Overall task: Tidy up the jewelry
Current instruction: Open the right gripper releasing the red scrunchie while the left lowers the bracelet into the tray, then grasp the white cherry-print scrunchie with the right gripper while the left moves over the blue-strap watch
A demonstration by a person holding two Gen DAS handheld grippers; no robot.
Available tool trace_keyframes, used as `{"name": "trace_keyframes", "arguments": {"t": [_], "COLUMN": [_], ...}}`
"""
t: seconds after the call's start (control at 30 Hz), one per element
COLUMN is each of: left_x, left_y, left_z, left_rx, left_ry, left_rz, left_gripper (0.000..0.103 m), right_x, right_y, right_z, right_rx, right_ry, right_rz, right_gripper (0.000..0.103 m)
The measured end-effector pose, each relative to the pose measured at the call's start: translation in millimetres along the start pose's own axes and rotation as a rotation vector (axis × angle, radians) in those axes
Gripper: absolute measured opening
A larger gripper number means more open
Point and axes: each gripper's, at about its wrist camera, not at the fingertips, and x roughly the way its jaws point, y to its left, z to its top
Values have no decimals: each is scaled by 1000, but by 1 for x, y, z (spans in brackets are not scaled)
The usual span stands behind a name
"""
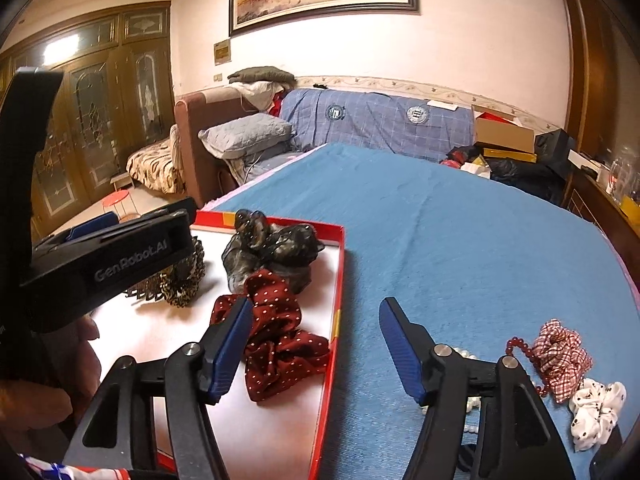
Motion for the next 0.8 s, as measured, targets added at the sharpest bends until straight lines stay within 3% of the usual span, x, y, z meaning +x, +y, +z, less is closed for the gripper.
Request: {"name": "trace_keyframes", "arguments": {"t": [0.2,0.57,0.8], "left_x": [-2,-5,-10], "left_y": [-1,-5,-20], "left_z": [0,0,-6], "left_rx": [3,14,62], "left_ry": [-6,-11,-13], "left_rz": [8,2,-23], "left_gripper": [88,89,89], "right_x": [-6,-16,-34], "right_y": [-12,-33,-76], "right_z": [2,5,-2], "right_rx": [30,80,157], "right_ry": [-19,-37,-50], "right_rz": [-21,-33,-73], "right_gripper": [79,80,79]}}
